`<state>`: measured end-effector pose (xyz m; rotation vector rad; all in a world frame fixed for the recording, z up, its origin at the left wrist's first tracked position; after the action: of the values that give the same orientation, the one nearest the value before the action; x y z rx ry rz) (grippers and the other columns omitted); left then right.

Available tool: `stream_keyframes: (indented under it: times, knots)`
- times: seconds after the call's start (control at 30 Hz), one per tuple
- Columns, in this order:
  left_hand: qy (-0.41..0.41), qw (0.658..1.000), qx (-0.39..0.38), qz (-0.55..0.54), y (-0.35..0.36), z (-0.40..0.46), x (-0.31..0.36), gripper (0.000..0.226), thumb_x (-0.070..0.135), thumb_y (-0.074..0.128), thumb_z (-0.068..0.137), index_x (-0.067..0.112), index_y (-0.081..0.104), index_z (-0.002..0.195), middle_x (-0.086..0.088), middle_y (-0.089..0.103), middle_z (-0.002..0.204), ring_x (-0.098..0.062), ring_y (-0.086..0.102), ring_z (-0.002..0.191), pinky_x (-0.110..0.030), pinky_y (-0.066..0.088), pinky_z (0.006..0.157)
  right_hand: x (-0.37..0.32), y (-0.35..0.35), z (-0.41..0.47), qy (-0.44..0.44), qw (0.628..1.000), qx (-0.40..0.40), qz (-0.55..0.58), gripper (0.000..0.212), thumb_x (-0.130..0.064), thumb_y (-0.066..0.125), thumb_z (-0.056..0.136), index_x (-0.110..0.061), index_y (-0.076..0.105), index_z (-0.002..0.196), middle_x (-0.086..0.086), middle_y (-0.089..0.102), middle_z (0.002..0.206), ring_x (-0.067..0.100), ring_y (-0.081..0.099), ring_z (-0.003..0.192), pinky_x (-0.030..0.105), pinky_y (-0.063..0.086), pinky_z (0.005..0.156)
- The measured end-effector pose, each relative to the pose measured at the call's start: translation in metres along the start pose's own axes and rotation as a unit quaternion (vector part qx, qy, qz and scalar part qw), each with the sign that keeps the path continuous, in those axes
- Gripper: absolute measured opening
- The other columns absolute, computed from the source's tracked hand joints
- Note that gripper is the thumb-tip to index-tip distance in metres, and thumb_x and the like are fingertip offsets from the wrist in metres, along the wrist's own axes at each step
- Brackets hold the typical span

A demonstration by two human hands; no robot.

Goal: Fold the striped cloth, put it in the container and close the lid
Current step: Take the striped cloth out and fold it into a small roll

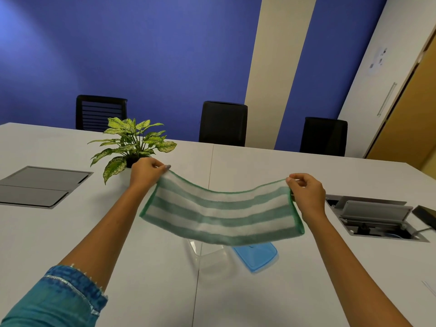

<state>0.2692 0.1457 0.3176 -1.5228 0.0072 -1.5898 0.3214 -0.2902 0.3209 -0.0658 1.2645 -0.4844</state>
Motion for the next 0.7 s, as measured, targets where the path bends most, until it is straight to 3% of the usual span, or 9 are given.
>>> stream_keyframes:
  times: [0.2,0.4,0.7]
  knots:
    - [-0.026,0.984,-0.121,-0.129,0.034,-0.021,0.029,0.019,0.017,0.070,0.082,0.003,0.071,0.095,-0.012,0.068,0.087,-0.022,0.065,0.077,-0.026,0.056,0.068,-0.006,0.028,-0.014,0.053,0.995,-0.050,0.075,0.022,-0.025,0.078,0.074,-0.011,0.068,0.088,0.008,0.071,0.087,0.024,0.069,0.082,0.038,0.060,0.075]
    - [-0.024,0.957,-0.221,-0.188,0.084,-0.065,0.070,0.015,0.012,0.070,0.081,0.002,0.067,0.092,-0.014,0.068,0.089,-0.019,0.065,0.074,-0.020,0.056,0.059,-0.013,0.075,-0.039,0.112,0.977,-0.135,0.125,0.015,-0.016,0.076,0.076,-0.008,0.072,0.088,0.009,0.071,0.086,0.020,0.067,0.077,0.029,0.057,0.074]
    - [-0.006,0.945,-0.231,-0.232,0.123,-0.100,0.089,0.014,0.015,0.067,0.083,0.007,0.066,0.093,-0.014,0.068,0.094,-0.026,0.068,0.086,-0.029,0.059,0.070,-0.029,0.096,-0.060,0.095,0.976,-0.159,0.114,0.011,-0.005,0.068,0.081,-0.004,0.070,0.092,0.011,0.071,0.087,0.021,0.070,0.077,0.025,0.058,0.065]
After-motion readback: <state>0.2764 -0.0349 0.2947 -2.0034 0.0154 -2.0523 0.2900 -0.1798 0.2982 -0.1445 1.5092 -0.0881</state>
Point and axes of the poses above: each hand's wrist, its own z-axis towards the middle knuckle, its own y-axis out of the palm, x = y × z, the point moved 7 cm from there along z, towards the middle knuckle
